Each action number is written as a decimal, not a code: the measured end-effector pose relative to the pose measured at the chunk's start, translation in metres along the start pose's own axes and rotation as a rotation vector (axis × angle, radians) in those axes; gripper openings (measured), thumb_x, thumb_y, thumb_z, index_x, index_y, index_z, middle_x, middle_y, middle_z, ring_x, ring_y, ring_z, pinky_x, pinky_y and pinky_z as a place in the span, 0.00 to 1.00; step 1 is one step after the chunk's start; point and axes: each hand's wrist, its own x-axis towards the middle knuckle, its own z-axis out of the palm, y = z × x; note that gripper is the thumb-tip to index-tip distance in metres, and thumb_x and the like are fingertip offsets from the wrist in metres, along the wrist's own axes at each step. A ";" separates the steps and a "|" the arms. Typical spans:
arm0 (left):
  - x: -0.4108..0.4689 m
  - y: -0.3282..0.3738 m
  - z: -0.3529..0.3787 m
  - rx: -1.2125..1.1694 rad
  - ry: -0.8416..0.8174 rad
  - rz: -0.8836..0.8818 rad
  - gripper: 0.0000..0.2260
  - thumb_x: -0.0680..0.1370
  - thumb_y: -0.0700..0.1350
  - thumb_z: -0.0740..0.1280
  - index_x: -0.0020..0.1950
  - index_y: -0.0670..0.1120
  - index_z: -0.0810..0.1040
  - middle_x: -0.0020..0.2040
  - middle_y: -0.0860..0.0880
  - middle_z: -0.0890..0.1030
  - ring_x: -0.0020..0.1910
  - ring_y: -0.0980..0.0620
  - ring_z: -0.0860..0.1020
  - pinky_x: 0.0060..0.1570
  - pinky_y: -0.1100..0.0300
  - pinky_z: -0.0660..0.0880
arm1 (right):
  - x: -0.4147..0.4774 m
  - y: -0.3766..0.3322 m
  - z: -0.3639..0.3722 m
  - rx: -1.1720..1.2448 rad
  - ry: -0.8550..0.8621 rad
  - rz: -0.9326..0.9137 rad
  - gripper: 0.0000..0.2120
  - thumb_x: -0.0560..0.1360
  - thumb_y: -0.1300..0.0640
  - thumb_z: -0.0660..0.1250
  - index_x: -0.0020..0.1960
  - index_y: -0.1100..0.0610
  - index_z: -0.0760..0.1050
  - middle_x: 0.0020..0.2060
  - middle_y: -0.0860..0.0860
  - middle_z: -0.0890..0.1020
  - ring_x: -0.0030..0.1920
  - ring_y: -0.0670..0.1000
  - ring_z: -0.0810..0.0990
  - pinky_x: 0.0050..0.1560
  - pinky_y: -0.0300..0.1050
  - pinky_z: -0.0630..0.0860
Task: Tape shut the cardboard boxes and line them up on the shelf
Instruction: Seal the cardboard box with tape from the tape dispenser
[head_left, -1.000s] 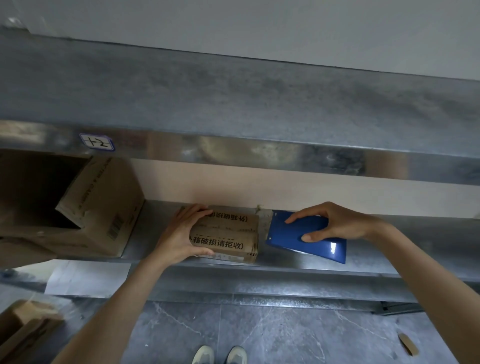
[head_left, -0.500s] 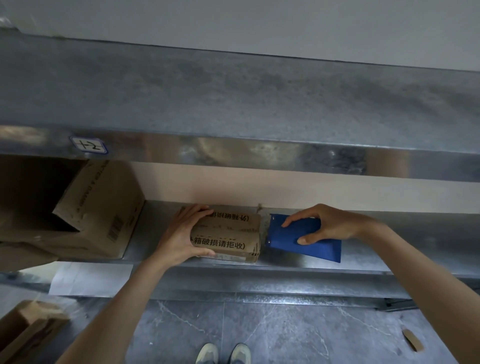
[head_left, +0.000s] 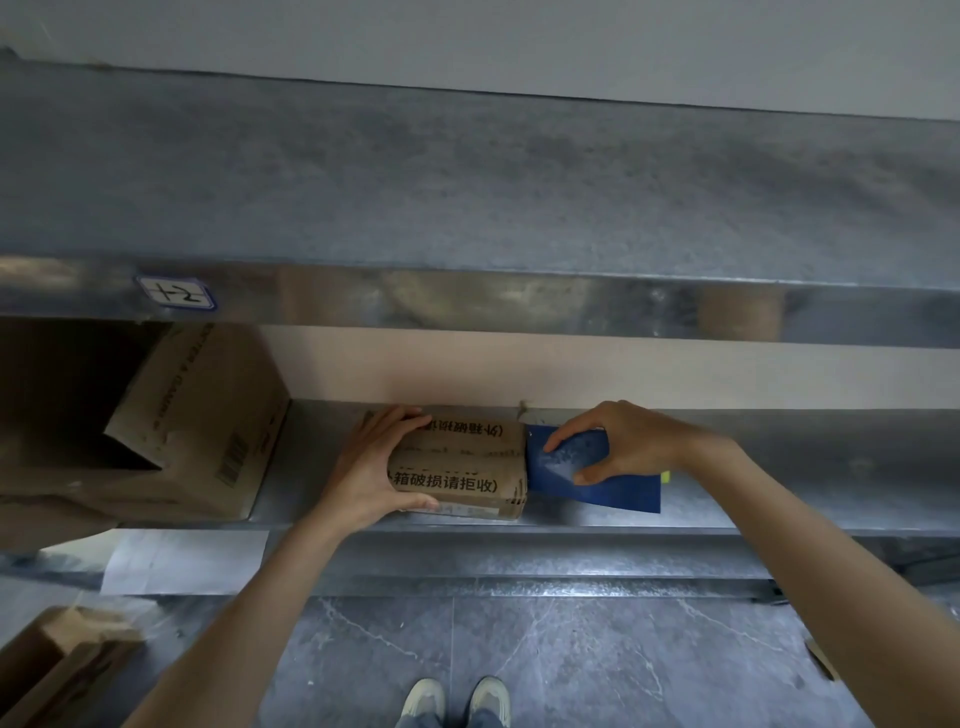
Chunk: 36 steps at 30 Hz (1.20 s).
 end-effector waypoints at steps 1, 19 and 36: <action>0.000 0.000 0.000 0.000 0.000 -0.001 0.46 0.57 0.62 0.81 0.73 0.54 0.70 0.72 0.59 0.66 0.70 0.59 0.61 0.72 0.54 0.59 | -0.001 0.000 0.002 -0.003 0.014 0.009 0.19 0.69 0.52 0.78 0.57 0.38 0.79 0.55 0.33 0.77 0.56 0.36 0.74 0.59 0.36 0.70; -0.007 -0.007 -0.013 0.025 0.066 -0.076 0.47 0.57 0.61 0.82 0.73 0.51 0.70 0.72 0.54 0.67 0.71 0.51 0.63 0.72 0.53 0.61 | 0.020 0.017 0.079 -0.148 0.395 0.219 0.27 0.81 0.54 0.61 0.76 0.43 0.56 0.41 0.56 0.81 0.29 0.51 0.74 0.31 0.47 0.73; -0.011 -0.016 -0.008 0.076 0.090 0.003 0.47 0.59 0.61 0.81 0.74 0.51 0.68 0.73 0.54 0.66 0.74 0.52 0.60 0.73 0.54 0.55 | 0.039 0.011 0.084 0.288 0.376 0.198 0.25 0.81 0.59 0.60 0.73 0.40 0.60 0.69 0.49 0.71 0.61 0.53 0.73 0.56 0.45 0.70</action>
